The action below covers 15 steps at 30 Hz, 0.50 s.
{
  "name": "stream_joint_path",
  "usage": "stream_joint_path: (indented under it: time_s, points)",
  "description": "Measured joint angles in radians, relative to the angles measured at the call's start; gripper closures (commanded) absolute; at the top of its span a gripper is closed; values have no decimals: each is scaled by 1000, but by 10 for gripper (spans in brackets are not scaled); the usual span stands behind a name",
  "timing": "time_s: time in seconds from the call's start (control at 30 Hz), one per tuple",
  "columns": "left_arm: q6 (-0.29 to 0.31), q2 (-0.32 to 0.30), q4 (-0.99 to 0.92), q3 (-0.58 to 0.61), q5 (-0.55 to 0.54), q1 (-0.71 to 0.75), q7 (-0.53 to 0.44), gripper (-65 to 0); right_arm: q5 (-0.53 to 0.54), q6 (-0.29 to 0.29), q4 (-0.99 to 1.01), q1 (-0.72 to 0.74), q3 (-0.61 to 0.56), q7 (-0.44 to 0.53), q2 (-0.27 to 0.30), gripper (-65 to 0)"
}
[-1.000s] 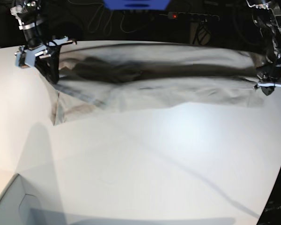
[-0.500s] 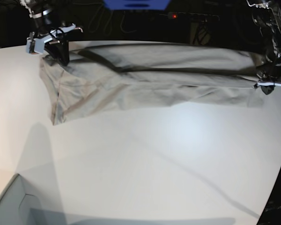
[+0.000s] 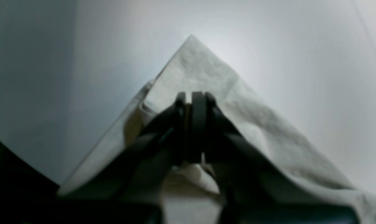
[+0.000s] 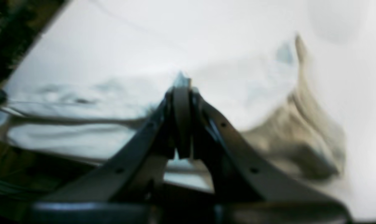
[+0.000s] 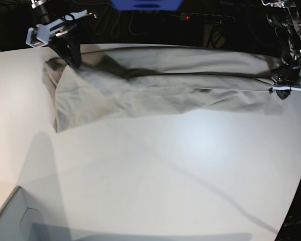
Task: Layout the t-shirt on the table in an organized manner, then fold the t-shirt properly
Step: 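Fold the lifted edge over the shirt toward the collar with both grippers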
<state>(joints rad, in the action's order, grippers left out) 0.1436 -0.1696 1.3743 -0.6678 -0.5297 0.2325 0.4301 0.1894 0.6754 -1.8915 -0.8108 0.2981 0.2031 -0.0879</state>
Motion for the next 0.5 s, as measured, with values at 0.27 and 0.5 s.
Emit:
stream_joint_path:
  time_s: [0.27, 0.5]
  points:
    - [0, -2, 0, 0, 2, -1, 0, 0, 2, 0, 55, 6, -45, 4, 27, 0]
    - [0, -2, 0, -1, 2, -1, 0, 0, -1, 0, 211, 84, 9, 2, 60, 0]
